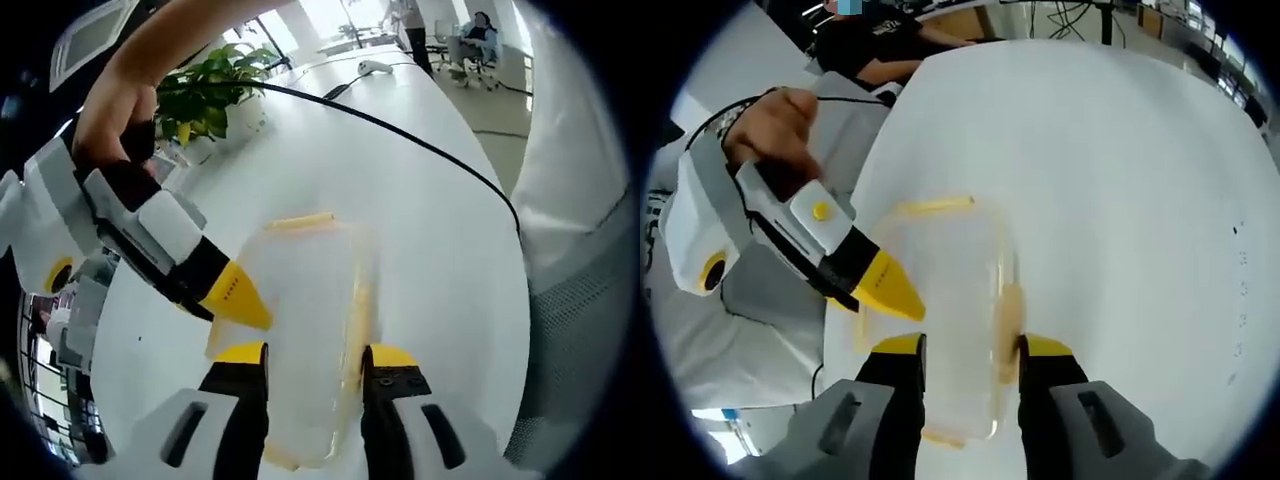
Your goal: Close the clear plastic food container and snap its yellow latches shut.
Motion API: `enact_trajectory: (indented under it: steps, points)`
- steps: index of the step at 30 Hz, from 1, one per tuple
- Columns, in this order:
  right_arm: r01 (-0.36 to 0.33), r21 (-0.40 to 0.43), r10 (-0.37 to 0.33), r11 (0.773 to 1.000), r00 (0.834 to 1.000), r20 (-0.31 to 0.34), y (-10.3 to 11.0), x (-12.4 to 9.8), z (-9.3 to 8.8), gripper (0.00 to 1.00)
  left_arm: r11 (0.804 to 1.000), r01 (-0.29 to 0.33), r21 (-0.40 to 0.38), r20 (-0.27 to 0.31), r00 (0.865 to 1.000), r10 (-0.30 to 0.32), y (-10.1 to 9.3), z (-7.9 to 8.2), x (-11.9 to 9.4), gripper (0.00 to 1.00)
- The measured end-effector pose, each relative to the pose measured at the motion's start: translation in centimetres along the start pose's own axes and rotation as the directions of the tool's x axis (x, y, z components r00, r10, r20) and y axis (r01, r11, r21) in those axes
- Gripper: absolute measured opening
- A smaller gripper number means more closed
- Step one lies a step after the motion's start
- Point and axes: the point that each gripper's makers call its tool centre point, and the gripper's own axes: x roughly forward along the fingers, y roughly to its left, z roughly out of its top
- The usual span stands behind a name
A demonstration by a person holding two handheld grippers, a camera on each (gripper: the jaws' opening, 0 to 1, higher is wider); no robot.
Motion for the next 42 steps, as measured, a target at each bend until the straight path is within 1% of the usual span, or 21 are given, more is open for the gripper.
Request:
enact_trajectory:
  steps: [8, 11, 15, 19, 23, 25, 27, 34, 35, 36, 38, 39, 41, 42]
  points:
    - [-0.002, -0.004, 0.002, 1.000, 1.000, -0.022, 0.1, 0.1, 0.0, 0.32, 1.000, 0.013, 0.013, 0.011, 1.000, -0.013, -0.1, -0.1, 0.2, 0.30]
    - [-0.005, -0.008, 0.005, 1.000, 1.000, -0.026, 0.2, 0.1, -0.1, 0.31, 1.000, 0.005, 0.030, 0.014, 1.000, -0.006, -0.3, 0.0, 0.5, 0.31]
    - [-0.010, -0.025, 0.009, 1.000, 0.999, -0.036, 0.2, 0.1, -0.2, 0.30, 1.000, 0.008, 0.028, 0.017, 1.000, -0.008, -0.2, -0.1, 0.5, 0.31]
    - [-0.013, -0.021, 0.013, 1.000, 1.000, -0.023, 0.2, 0.1, -0.2, 0.30, 0.999, 0.006, 0.033, 0.023, 1.000, -0.007, -0.2, -0.1, 0.6, 0.31]
    - [-0.014, -0.026, 0.013, 1.000, 0.999, -0.036, 0.2, 0.1, -0.2, 0.29, 0.999, 0.007, 0.031, 0.030, 1.000, -0.008, -0.2, 0.0, 0.6, 0.31]
    - [-0.008, -0.019, 0.007, 1.000, 0.998, -0.058, 0.1, 0.1, -0.1, 0.29, 0.999, 0.009, 0.035, 0.028, 1.000, -0.010, -0.3, 0.0, 0.7, 0.31]
    - [-0.003, -0.034, 0.000, 0.999, 0.997, -0.075, 0.2, 0.1, -0.2, 0.29, 0.999, 0.010, 0.035, 0.027, 1.000, -0.011, -0.3, 0.0, 0.7, 0.31]
    - [0.010, -0.043, -0.014, 0.999, 0.997, -0.078, 0.1, 0.0, -0.3, 0.27, 0.998, -0.003, 0.057, 0.033, 0.999, 0.001, -0.4, 0.1, 1.0, 0.32]
    - [0.016, -0.044, -0.020, 0.999, 0.996, -0.090, 0.3, -0.4, -0.2, 0.27, 0.999, -0.004, 0.053, 0.033, 0.999, 0.002, -0.4, 0.1, 0.9, 0.32]
    - [0.033, -0.040, -0.036, 0.999, 0.994, -0.099, 0.0, -0.6, 0.0, 0.28, 0.999, -0.006, 0.049, 0.034, 0.999, 0.004, -0.3, 0.1, 0.9, 0.32]
    - [0.038, -0.060, -0.045, 0.997, 0.992, -0.122, 0.1, -0.6, 0.2, 0.28, 0.999, -0.009, 0.048, 0.037, 0.999, 0.008, -0.3, 0.1, 1.0, 0.32]
    - [0.051, -0.053, -0.057, 0.997, 0.990, -0.126, -0.1, -0.9, 0.4, 0.29, 0.999, -0.012, 0.045, 0.033, 0.999, 0.010, -0.2, 0.1, 1.1, 0.32]
    - [0.058, -0.065, -0.065, 0.996, 0.990, -0.124, 0.0, -0.8, 0.4, 0.29, 0.999, -0.013, 0.043, 0.035, 0.999, 0.012, -0.2, 0.1, 1.1, 0.32]
    - [0.065, -0.059, -0.071, 0.996, 0.991, -0.111, 0.0, -0.8, 0.3, 0.29, 0.999, -0.014, 0.040, 0.038, 0.999, 0.013, -0.2, 0.1, 1.1, 0.32]
